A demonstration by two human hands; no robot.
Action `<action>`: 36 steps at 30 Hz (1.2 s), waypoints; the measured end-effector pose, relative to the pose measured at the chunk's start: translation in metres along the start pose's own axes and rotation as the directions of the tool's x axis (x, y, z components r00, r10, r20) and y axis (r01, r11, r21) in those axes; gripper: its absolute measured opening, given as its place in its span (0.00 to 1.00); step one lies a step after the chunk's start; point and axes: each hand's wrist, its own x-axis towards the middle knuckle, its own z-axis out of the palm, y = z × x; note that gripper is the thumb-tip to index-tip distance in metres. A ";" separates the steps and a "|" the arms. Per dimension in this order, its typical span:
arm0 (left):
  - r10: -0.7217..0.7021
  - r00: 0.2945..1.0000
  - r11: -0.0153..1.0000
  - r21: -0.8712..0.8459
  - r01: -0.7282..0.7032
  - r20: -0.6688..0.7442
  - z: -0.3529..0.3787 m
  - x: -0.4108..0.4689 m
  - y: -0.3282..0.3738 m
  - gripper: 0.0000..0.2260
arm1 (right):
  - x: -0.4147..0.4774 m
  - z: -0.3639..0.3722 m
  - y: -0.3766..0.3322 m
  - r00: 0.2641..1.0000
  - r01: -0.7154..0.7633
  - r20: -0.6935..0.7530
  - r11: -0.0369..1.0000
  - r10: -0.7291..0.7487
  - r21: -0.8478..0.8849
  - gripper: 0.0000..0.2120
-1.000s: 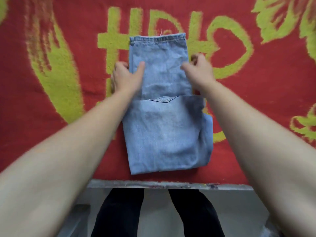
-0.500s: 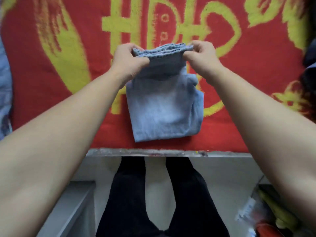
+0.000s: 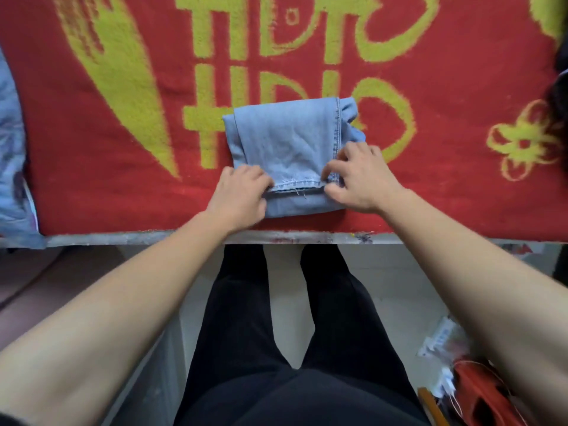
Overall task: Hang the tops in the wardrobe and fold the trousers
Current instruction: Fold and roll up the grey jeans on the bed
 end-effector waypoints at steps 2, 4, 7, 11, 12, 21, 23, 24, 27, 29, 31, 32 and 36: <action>-0.095 0.991 0.992 -0.093 0.086 -0.092 -0.019 0.020 -0.012 0.15 | 0.016 -0.018 0.001 0.998 -0.016 -0.053 1.000 0.016 0.001 0.27; -0.233 0.967 0.965 -0.146 0.217 -0.103 -0.039 0.047 -0.022 0.17 | 0.036 -0.036 0.006 0.988 -0.047 -0.145 0.999 0.050 0.028 0.28; -0.371 0.925 0.894 -0.235 0.381 0.087 -0.066 0.094 -0.031 0.26 | 0.069 -0.062 0.004 0.989 -0.097 -0.097 0.990 0.107 0.098 0.36; -0.261 0.857 0.866 -0.283 0.411 0.445 -0.084 0.141 -0.039 0.43 | 0.111 -0.077 -0.007 0.985 -0.101 0.140 0.995 0.100 -0.001 0.48; -0.240 0.848 0.892 -0.237 0.384 0.473 -0.083 0.145 -0.040 0.44 | 0.117 -0.076 -0.008 0.972 -0.100 0.211 0.994 0.109 -0.053 0.48; -0.272 0.872 0.962 0.088 0.259 0.407 -0.061 0.114 -0.014 0.16 | 0.102 -0.075 -0.016 0.933 -0.037 0.352 0.992 0.077 -0.120 0.45; -0.262 0.883 0.965 0.129 0.229 0.390 -0.057 0.099 -0.004 0.11 | 0.090 -0.074 -0.020 0.918 0.000 0.392 0.990 0.057 -0.144 0.36; -0.252 0.901 0.966 0.146 0.213 0.353 -0.056 0.092 0.000 0.11 | 0.085 -0.075 -0.021 0.917 0.012 0.395 0.987 0.054 -0.161 0.28; -0.223 0.943 0.966 0.185 0.181 0.246 -0.064 0.072 0.010 0.11 | 0.064 -0.084 -0.031 0.933 0.006 0.355 0.982 0.063 -0.191 0.12; -0.225 0.950 0.968 0.159 0.194 0.215 -0.075 0.058 0.017 0.10 | 0.047 -0.092 -0.038 0.953 0.002 0.297 0.981 0.057 -0.193 0.09; -0.233 0.958 0.963 0.179 0.203 0.167 -0.091 0.044 0.024 0.08 | 0.029 -0.105 -0.045 0.974 -0.006 0.220 0.986 0.043 -0.166 0.07; -0.227 0.966 0.957 0.214 0.198 0.123 -0.103 0.039 0.027 0.08 | 0.020 -0.114 -0.049 0.984 -0.011 0.173 0.988 0.038 -0.156 0.05; -0.245 0.969 0.907 0.346 0.241 -0.033 -0.194 0.027 0.041 0.13 | -0.015 -0.183 -0.076 0.998 -0.027 -0.055 0.993 0.020 -0.117 0.15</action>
